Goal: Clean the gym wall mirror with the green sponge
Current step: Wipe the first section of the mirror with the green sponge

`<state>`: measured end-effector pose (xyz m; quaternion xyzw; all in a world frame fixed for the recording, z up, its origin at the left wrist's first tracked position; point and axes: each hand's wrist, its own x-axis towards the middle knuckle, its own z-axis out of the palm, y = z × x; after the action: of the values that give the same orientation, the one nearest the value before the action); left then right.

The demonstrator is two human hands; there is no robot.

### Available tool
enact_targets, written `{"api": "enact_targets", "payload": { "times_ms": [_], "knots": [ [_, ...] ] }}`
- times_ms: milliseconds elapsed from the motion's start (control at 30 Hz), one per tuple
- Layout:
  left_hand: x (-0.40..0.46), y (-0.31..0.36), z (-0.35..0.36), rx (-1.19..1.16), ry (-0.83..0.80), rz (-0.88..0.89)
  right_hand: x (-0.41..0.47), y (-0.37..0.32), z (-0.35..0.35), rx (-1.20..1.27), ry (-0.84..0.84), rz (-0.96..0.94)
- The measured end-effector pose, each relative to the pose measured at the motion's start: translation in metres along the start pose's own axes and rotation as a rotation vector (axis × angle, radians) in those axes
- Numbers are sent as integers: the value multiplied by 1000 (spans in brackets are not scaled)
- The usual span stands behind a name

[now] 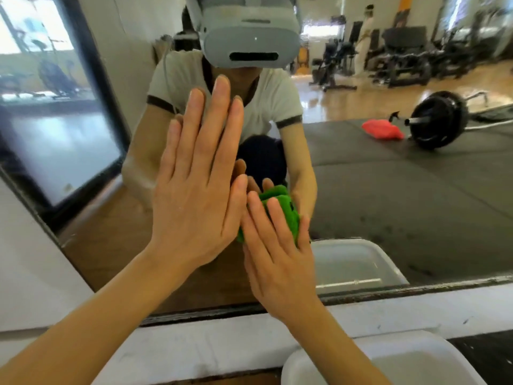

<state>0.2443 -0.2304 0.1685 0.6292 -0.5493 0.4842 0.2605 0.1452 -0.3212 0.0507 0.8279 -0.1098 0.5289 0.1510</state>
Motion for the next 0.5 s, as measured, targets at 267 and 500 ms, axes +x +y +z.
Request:
{"api": "enact_targets", "payload": {
  "times_ms": [267, 500],
  "knots": [
    [-31, -36, -23, -98, -5, -52, -9, 49, -28, 11, 101, 314],
    [-76, -87, -30, -33, 23, -219, 24, -35, 6, -150, -51, -312]
  ]
}}
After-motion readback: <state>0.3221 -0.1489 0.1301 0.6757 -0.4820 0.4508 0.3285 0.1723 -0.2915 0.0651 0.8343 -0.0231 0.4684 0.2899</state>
